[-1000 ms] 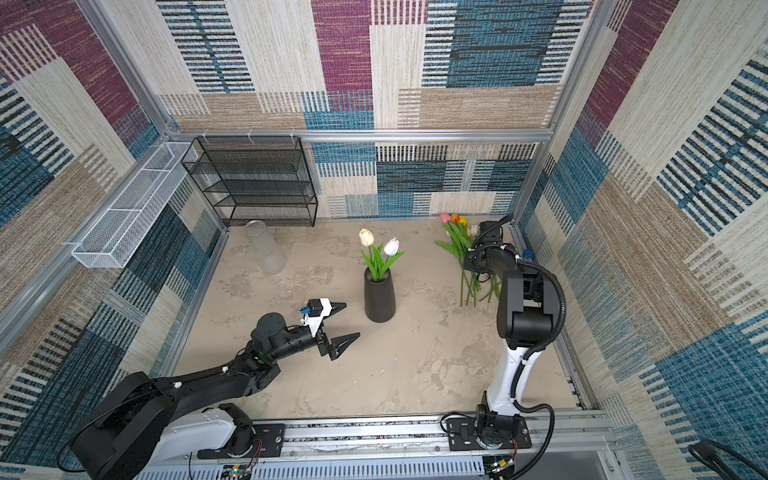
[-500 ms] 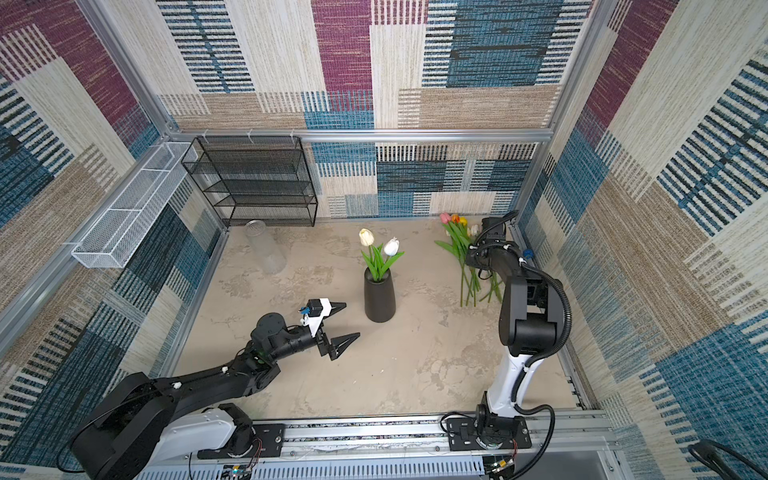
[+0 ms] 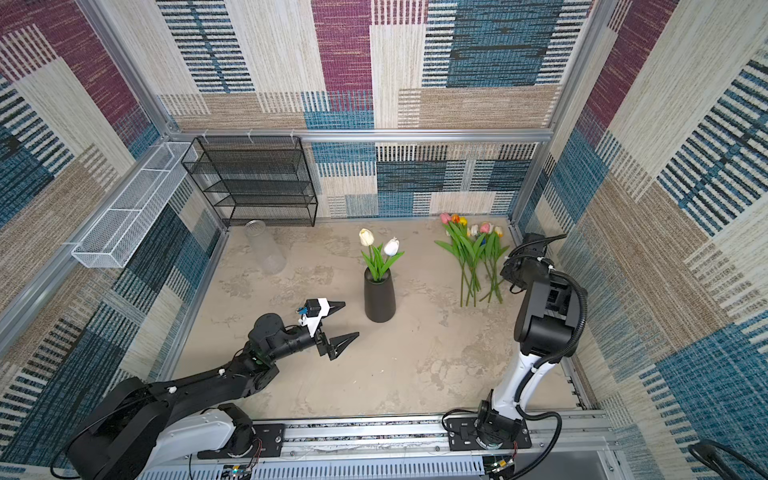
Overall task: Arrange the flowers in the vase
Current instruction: 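Close the right gripper on a blue tulip stem in the bunch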
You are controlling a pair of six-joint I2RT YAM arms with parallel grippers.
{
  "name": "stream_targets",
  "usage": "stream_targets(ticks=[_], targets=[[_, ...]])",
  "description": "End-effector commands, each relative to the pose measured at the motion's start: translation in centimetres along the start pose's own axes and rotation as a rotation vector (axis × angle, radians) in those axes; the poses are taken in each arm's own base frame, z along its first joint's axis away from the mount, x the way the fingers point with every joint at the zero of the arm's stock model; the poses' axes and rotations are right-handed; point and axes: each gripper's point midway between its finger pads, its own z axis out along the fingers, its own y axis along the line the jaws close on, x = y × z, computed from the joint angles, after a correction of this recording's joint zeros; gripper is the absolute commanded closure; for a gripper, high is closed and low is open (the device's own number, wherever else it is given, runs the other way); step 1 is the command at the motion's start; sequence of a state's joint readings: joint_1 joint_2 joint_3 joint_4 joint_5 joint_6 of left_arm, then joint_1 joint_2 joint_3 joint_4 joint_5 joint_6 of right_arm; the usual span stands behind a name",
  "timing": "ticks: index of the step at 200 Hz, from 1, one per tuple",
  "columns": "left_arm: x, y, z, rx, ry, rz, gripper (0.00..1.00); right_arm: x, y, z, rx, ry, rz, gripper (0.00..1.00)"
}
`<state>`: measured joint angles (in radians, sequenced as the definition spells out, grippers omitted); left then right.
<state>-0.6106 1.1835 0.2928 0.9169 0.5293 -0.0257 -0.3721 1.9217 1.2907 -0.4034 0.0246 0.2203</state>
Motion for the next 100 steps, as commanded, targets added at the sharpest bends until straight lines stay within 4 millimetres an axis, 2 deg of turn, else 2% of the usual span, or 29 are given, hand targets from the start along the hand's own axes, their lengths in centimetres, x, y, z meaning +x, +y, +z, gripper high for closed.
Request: stream_targets(ticks=[1,19,57,100], targets=[[-0.5,0.0,0.0,0.003,-0.02,0.01,0.0,-0.2,1.1,0.7,-0.06,-0.007,0.015,0.61],[-0.5,-0.1,-0.1,0.001,-0.019,0.012,0.01,-0.2,1.4,0.9,-0.076,-0.005,0.015,0.56],[-0.6,-0.1,-0.1,0.0,-0.02,0.013,0.01,0.5,1.5,2.0,-0.072,0.018,0.006,0.58],[-0.5,0.0,-0.1,-0.003,-0.018,0.013,0.01,0.8,1.9,2.8,-0.067,0.029,-0.003,0.77]])
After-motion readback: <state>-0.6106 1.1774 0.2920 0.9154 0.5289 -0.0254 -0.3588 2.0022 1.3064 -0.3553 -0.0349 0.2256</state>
